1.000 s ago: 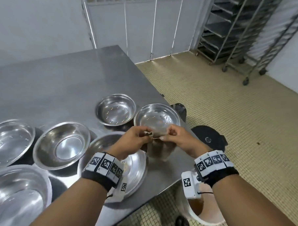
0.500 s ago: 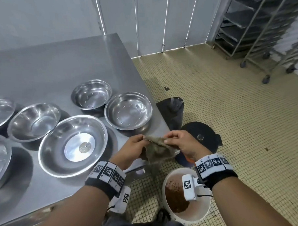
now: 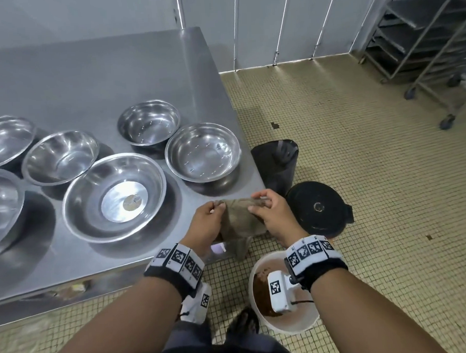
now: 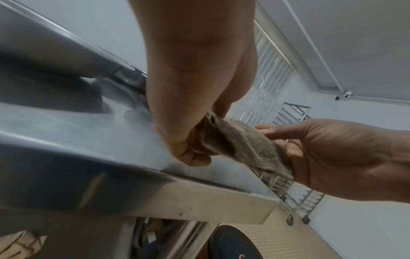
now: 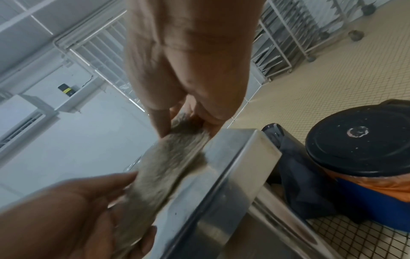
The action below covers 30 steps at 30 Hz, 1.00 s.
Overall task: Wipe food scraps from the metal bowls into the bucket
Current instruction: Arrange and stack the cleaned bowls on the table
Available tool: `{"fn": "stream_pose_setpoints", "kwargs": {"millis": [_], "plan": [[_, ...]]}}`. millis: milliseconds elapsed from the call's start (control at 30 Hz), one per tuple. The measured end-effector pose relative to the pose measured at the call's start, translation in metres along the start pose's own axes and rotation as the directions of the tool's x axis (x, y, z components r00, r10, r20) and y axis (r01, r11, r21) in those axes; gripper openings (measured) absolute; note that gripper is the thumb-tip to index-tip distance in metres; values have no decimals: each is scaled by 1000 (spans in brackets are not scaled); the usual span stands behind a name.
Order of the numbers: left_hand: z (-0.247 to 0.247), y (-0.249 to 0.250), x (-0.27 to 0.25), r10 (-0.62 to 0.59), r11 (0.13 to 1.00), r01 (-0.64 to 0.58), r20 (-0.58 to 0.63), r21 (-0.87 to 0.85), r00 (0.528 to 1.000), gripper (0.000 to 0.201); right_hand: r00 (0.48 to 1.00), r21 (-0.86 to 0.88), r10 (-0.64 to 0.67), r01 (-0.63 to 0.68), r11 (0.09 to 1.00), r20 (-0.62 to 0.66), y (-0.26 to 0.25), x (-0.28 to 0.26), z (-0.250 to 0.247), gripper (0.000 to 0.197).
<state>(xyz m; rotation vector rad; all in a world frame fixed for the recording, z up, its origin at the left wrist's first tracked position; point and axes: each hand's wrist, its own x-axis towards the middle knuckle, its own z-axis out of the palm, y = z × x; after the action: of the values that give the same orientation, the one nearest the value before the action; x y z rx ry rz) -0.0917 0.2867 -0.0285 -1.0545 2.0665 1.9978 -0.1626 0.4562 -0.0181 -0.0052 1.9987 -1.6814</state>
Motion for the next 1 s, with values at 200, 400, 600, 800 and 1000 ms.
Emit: {"fn": "stream_pose_setpoints", "kwargs": {"millis": [200, 400, 600, 800, 1000], "plan": [[-11, -7, 15, 305, 759, -244, 2, 604, 952, 48, 992, -613, -128, 105, 783, 7, 19, 17, 4, 35], [-10, -24, 14, 253, 199, -401, 348, 894, 903, 62, 964, -900, -174, 254, 354, 203, 27, 14, -1, 51], [-5, -16, 24, 248, 150, -359, 316, 921, 916, 56, 972, -947, -164, 205, 247, 168, 22, 24, 3, 51], [-8, -7, 26, 162, 170, -358, 332, 918, 929, 63, 976, -953, -130, 203, 226, 177, 15, 27, 5, 49], [-23, 11, 18, 148, 307, -396, 367, 865, 918, 39, 975, -957, -126, 206, 204, 182, -18, 29, 14, 32]]}}
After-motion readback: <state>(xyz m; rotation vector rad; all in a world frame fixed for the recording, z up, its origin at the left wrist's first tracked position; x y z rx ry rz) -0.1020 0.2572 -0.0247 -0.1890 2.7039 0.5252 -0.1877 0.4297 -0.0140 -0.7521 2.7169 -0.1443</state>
